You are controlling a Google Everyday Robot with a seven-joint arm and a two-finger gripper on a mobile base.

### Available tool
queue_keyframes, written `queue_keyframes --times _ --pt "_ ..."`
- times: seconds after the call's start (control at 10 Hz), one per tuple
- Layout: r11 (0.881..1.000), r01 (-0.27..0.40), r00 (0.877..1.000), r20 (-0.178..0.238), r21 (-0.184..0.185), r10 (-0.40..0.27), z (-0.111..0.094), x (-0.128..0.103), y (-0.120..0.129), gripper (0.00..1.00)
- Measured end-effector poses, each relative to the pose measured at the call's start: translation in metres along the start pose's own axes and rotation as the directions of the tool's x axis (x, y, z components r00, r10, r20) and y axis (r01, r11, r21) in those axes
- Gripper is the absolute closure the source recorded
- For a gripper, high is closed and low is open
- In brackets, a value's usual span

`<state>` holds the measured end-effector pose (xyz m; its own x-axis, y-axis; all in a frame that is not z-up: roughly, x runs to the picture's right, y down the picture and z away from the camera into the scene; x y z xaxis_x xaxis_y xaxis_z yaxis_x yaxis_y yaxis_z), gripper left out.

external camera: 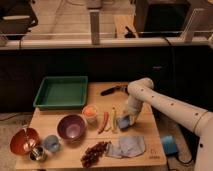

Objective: Wipe table surface with sponge

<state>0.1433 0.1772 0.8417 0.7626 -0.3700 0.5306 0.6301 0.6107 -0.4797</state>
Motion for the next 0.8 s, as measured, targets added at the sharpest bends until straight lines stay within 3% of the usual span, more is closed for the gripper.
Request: queue_keyframes --times 0.5,0.8 --pt "0.999 -0.045 0.999 0.007 -0.013 0.045 -0.003 -0.001 0.037 0.66" --pt "0.995 -0.093 0.996 0.014 -0.022 0.093 0.001 0.013 0.056 0.66"
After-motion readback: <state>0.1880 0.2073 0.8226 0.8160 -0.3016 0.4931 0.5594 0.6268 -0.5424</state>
